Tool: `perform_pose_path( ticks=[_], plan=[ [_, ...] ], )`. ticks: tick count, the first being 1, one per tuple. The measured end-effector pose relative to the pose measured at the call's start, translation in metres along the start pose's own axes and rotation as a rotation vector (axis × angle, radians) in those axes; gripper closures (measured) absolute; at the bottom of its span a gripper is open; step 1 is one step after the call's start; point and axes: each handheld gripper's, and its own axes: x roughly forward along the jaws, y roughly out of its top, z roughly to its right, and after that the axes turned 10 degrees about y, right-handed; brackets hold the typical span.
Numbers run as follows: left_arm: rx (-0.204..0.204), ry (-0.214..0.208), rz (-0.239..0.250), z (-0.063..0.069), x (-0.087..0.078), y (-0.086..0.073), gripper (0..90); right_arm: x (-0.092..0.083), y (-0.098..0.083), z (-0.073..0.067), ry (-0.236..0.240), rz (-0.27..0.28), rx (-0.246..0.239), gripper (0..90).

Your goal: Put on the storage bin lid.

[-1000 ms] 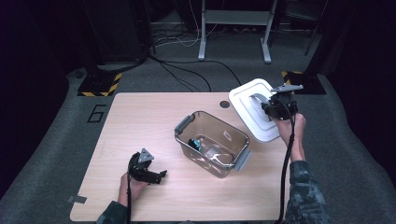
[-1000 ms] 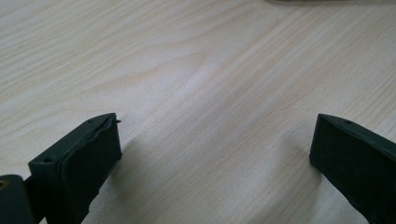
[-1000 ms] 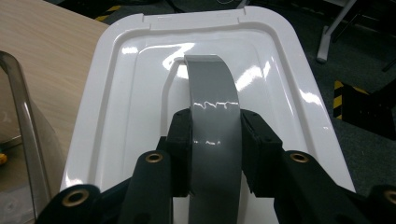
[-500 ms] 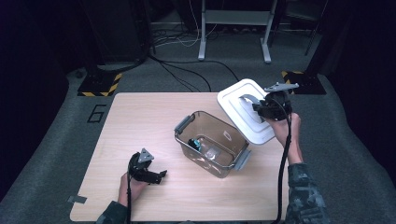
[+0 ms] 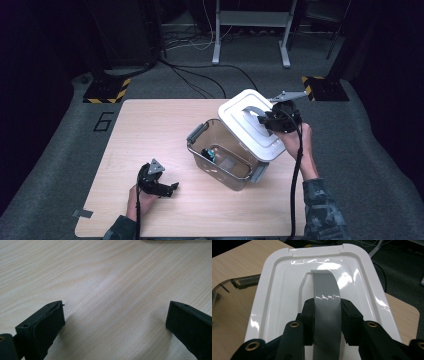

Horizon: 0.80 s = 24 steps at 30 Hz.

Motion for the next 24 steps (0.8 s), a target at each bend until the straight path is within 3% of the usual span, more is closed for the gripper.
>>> perform_pose_path(
  ticks=[6,10,15,24],
  plan=[
    [0.0,0.0,0.0,0.0,0.0,0.0,1.7,0.005,0.0,-0.011,0.041,-0.011,-0.015,66.8],
    [-0.004,-0.001,0.0,0.0,0.0,0.0,1.7,0.008,0.0,-0.016,0.071,-0.025,-0.051,66.7],
    [-0.003,-0.001,-0.001,0.0,0.0,0.0,1.7,0.012,0.001,-0.025,0.1,-0.031,-0.047,66.7],
    [-0.007,-0.003,-0.001,0.001,0.0,0.0,1.7,0.026,0.002,-0.038,0.155,-0.064,-0.082,66.7]
  ],
)
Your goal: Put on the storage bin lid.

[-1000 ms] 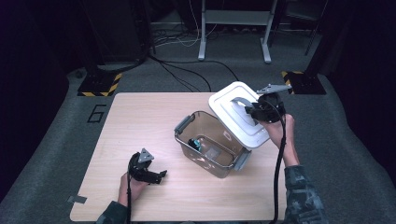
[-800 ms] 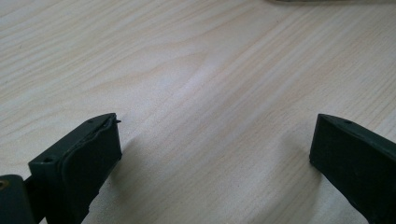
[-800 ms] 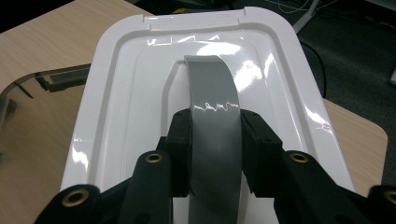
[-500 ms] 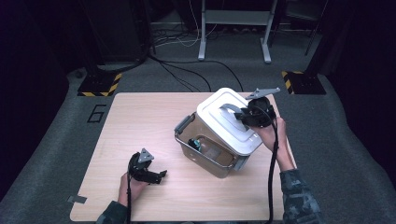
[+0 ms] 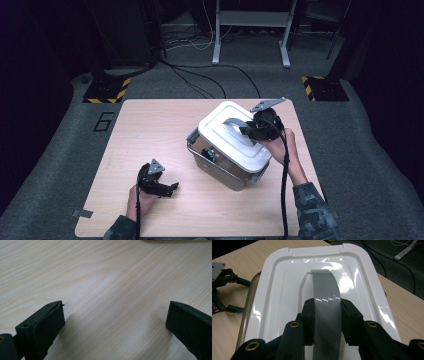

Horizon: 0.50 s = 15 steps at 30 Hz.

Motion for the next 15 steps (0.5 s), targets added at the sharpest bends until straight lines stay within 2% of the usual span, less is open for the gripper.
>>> perform_pose_path(
  ticks=[6,15],
  plan=[
    [0.005,0.003,0.0,0.0,0.0,0.0,1.7,0.014,0.0,-0.006,0.037,-0.017,-0.018,66.7],
    [0.002,0.005,0.004,0.0,0.0,0.0,1.7,0.035,-0.003,-0.014,0.083,-0.054,-0.019,66.7]
  ],
)
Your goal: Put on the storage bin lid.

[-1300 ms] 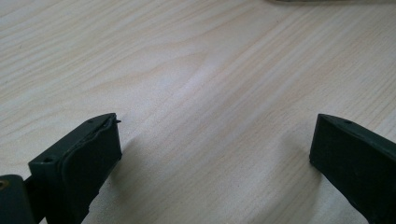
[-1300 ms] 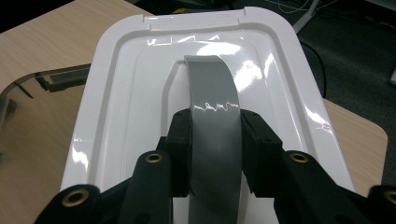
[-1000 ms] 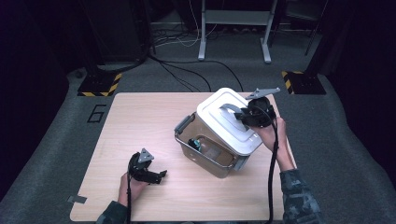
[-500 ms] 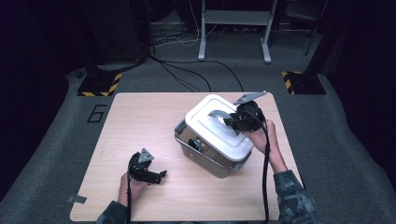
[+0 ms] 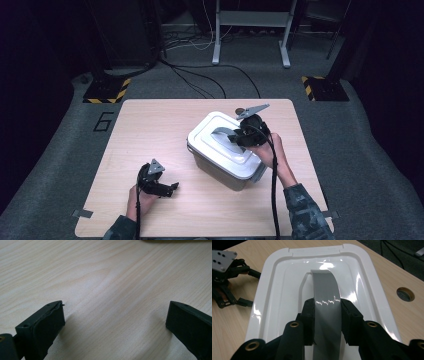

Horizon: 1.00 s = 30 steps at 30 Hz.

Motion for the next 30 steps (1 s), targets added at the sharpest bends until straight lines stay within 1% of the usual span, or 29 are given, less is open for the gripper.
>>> perform_pose_path(
  ticks=[1,5,7,12,14,19,27,28,29,30],
  plan=[
    [-0.002,0.0,0.0,0.0,0.0,0.0,1.7,0.002,-0.001,0.0,0.005,-0.003,-0.006,66.7],
    [-0.003,-0.001,0.0,0.0,0.0,0.0,1.7,0.007,-0.002,-0.001,0.019,-0.005,0.006,66.7],
    [-0.003,-0.001,0.0,0.0,0.0,0.0,1.7,0.009,-0.002,-0.002,0.024,-0.008,0.0,66.7],
    [-0.005,-0.002,0.0,0.0,0.0,0.0,1.7,0.011,-0.005,-0.003,0.024,-0.017,-0.004,66.7],
    [0.0,0.0,0.0,0.0,0.0,0.0,1.7,0.011,-0.007,-0.003,0.019,-0.019,0.003,66.7],
    [-0.001,-0.001,0.0,0.0,0.0,0.0,1.7,0.011,-0.01,-0.003,0.019,-0.007,0.01,66.6],
    [0.0,0.0,0.0,0.0,0.0,0.0,1.7,0.011,-0.011,-0.004,0.015,0.002,0.002,65.0],
    [0.0,0.0,0.0,0.0,0.0,0.0,1.7,0.012,-0.011,-0.003,0.012,0.0,0.003,53.7],
    [-0.001,-0.001,0.0,0.0,0.0,0.0,1.7,0.012,-0.011,-0.003,0.013,0.002,0.005,50.5],
    [-0.001,-0.001,0.0,0.0,0.0,0.0,1.7,0.012,-0.011,-0.003,0.013,0.002,0.005,50.5]
  ],
)
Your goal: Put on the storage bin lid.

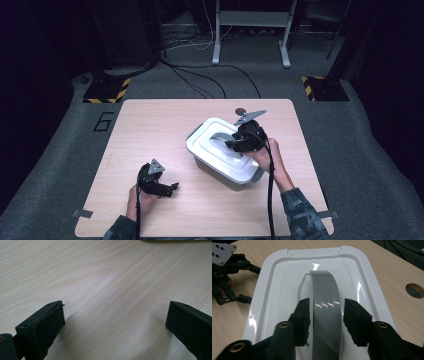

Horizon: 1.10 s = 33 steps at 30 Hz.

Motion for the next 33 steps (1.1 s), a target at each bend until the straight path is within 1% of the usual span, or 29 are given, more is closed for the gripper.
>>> perform_pose_path(
  ticks=[1,3,5,8,9,11,13,14,17,19,20,21,23,24,25,27,28,30,33],
  plan=[
    [0.002,0.001,0.0,0.0,0.0,0.0,1.7,-0.002,0.0,0.0,0.0,0.011,-0.007,39.9],
    [-0.002,-0.001,0.0,0.0,0.0,0.0,1.7,-0.005,-0.001,-0.001,0.0,0.032,0.004,30.9],
    [0.001,0.0,0.0,0.0,0.0,0.0,1.7,-0.009,-0.002,-0.002,-0.005,0.045,0.004,23.6],
    [0.002,0.0,0.0,0.0,0.0,0.0,1.7,-0.015,-0.005,-0.003,-0.016,0.056,0.005,16.0],
    [0.002,0.0,0.0,0.0,0.0,0.0,1.7,-0.015,-0.005,-0.003,-0.016,0.056,0.005,16.0],
    [-0.002,-0.001,0.001,0.0,0.0,0.0,1.8,-0.021,-0.009,-0.004,-0.031,0.069,0.008,13.8],
    [0.008,0.001,0.0,0.0,0.0,0.0,1.8,-0.024,-0.012,-0.005,-0.037,0.074,0.01,13.4],
    [0.007,0.002,0.001,0.0,0.0,0.0,1.8,-0.028,-0.017,-0.007,-0.051,0.079,0.015,11.6],
    [0.007,0.001,0.0,0.0,0.0,0.0,1.8,-0.035,-0.025,-0.009,-0.073,0.077,0.018,9.1],
    [0.007,0.001,0.001,0.0,0.0,0.0,1.8,-0.037,-0.028,-0.009,-0.079,0.076,0.012,8.0],
    [0.007,0.002,0.0,0.0,0.0,0.0,1.8,-0.043,-0.034,-0.01,-0.094,0.082,0.02,6.6],
    [0.007,0.002,0.001,0.0,0.0,0.0,1.8,-0.044,-0.037,-0.011,-0.102,0.086,0.025,6.0],
    [0.007,0.002,0.001,0.0,0.0,0.0,1.8,-0.047,-0.04,-0.011,-0.106,0.089,0.026,5.9],
    [0.008,0.003,0.002,-0.001,0.0,0.0,1.8,-0.052,-0.046,-0.012,-0.122,0.094,0.034,4.6],
    [0.008,0.003,0.002,-0.001,0.0,0.0,1.8,-0.055,-0.05,-0.013,-0.128,0.095,0.038,4.4],
    [0.008,0.003,0.003,-0.001,0.0,0.0,1.8,-0.057,-0.052,-0.013,-0.132,0.099,0.039,4.4],
    [0.009,0.003,0.001,-0.001,0.0,0.0,1.8,-0.063,-0.06,-0.014,-0.139,0.108,0.06,3.8],
    [0.008,0.002,0.001,0.0,0.0,0.0,1.8,-0.068,-0.067,-0.016,-0.149,0.11,0.074,3.6],
    [0.004,0.001,0.001,0.0,0.0,0.0,1.8,-0.076,-0.078,-0.019,-0.167,0.124,0.082,3.6]
  ],
)
